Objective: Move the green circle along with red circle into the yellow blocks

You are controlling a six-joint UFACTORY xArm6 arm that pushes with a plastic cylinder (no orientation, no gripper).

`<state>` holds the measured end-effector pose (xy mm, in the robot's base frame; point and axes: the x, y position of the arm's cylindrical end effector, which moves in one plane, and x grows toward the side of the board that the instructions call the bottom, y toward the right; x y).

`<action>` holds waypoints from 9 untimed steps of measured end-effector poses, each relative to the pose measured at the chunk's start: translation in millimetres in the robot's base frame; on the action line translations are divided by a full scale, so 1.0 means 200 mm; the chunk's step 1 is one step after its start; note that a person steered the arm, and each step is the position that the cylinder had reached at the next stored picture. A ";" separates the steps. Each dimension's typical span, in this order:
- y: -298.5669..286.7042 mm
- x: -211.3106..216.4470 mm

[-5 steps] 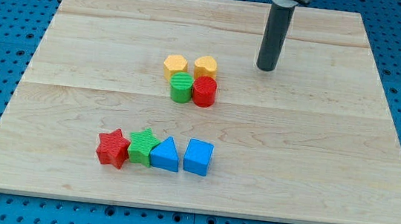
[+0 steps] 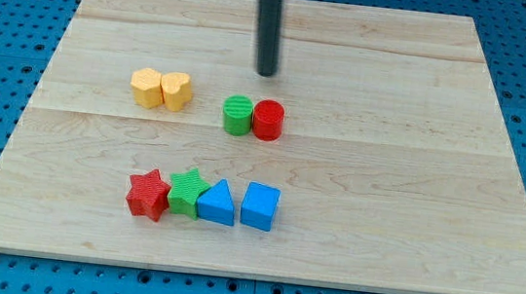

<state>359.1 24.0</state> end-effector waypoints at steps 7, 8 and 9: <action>-0.76 0.23; -1.13 0.09; -1.12 0.08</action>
<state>375.3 -200.9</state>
